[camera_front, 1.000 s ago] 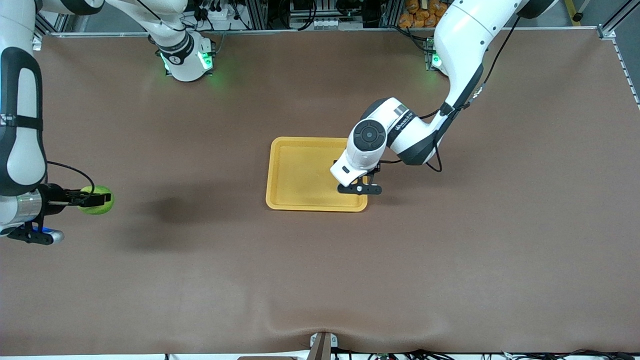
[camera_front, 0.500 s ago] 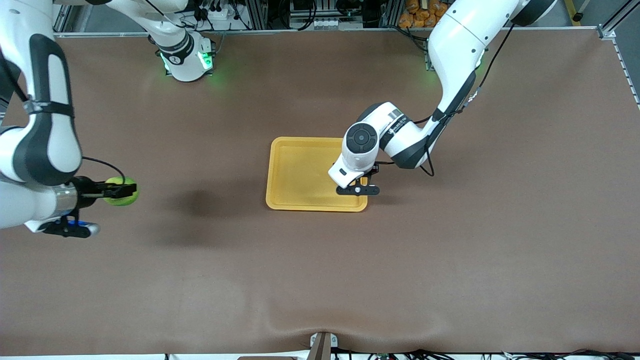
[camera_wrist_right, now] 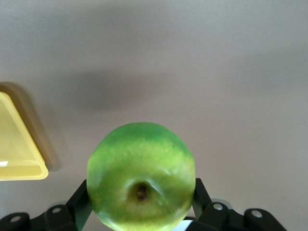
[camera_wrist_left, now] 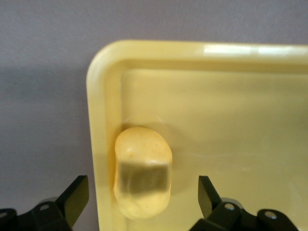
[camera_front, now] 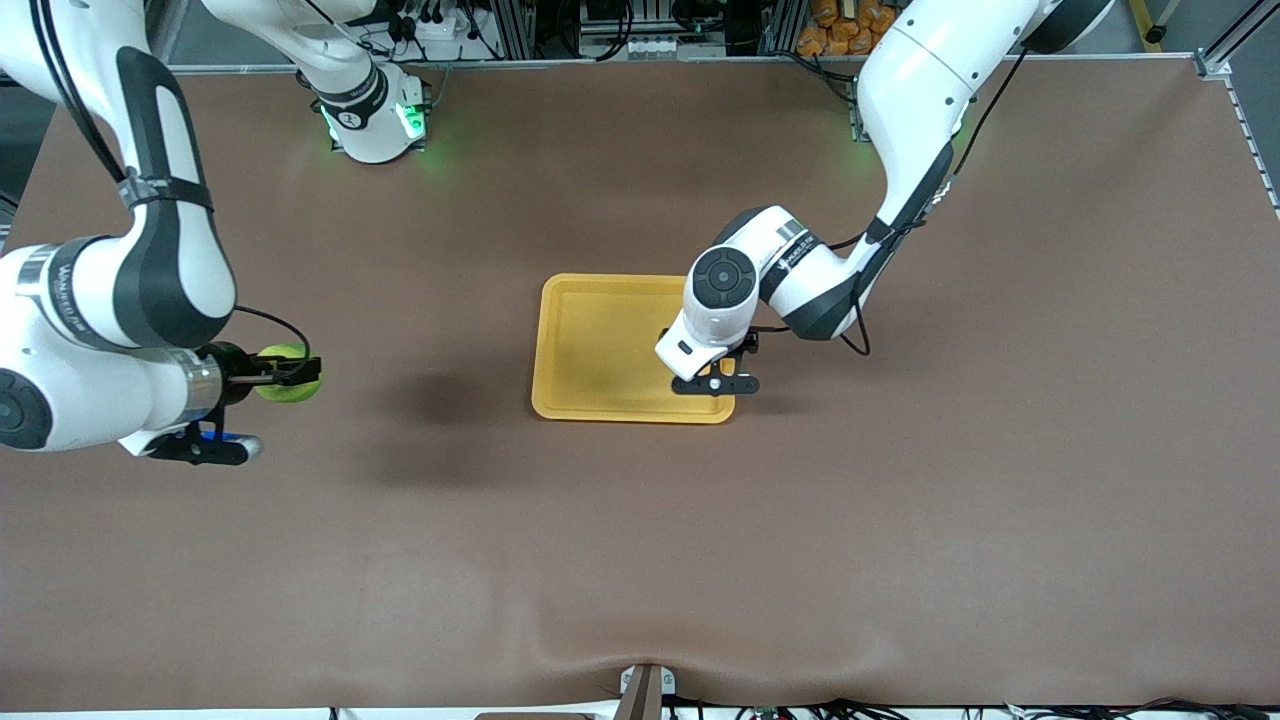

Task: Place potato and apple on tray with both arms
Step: 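Release the potato on the tray while the right gripper lifts the apple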

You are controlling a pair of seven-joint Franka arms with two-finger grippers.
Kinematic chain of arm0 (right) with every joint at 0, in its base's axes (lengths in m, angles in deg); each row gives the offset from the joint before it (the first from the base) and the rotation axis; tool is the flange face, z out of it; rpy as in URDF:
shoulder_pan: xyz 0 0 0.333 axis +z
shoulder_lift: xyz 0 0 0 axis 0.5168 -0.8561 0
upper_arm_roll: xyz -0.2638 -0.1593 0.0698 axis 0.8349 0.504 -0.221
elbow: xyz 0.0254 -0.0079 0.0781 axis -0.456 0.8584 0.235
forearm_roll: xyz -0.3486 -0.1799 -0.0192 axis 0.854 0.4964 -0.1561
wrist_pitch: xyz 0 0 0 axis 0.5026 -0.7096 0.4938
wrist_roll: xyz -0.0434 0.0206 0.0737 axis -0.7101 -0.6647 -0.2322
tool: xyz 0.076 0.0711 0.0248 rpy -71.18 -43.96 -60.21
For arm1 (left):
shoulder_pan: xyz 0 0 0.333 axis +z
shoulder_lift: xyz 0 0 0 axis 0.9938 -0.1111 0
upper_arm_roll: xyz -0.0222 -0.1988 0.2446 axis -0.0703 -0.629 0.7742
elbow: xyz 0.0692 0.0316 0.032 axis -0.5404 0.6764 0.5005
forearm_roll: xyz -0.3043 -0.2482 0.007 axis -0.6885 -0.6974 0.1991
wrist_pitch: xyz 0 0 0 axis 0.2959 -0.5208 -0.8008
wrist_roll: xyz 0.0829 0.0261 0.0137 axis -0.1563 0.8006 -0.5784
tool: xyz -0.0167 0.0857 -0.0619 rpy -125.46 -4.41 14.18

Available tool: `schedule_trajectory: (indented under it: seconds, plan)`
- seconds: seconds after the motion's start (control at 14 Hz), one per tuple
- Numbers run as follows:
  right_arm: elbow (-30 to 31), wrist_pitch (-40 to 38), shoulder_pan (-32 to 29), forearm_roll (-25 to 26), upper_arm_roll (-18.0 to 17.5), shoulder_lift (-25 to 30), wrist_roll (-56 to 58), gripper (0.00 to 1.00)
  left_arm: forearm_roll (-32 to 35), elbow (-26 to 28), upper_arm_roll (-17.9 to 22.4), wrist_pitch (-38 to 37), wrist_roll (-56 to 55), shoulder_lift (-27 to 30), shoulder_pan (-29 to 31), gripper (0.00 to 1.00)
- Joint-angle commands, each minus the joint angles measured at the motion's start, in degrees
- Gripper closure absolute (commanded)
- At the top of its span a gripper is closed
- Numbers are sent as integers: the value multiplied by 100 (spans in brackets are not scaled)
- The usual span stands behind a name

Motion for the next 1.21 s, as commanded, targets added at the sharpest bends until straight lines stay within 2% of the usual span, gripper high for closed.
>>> schedule_trajectory:
  seconds: [0.0,0.21,0.5,1.14]
  plan:
    - [581,352,341,-188,27,394,-543,100,141,-288,48,-728,-127,456,63,0]
    - [977,853,860,-189,19,500,-1097,100,62,-790,-4,-1660,-31,833,502,0]
    - [1065,1231,1309,-250,19,465,-1406,100,-253,-791,-40,-2075,364,1501,1240,0]
    - [1277,2523,2416,-268,19,44,-2284,100,-289,-800,22,-2989,2314,2662,2549,0]
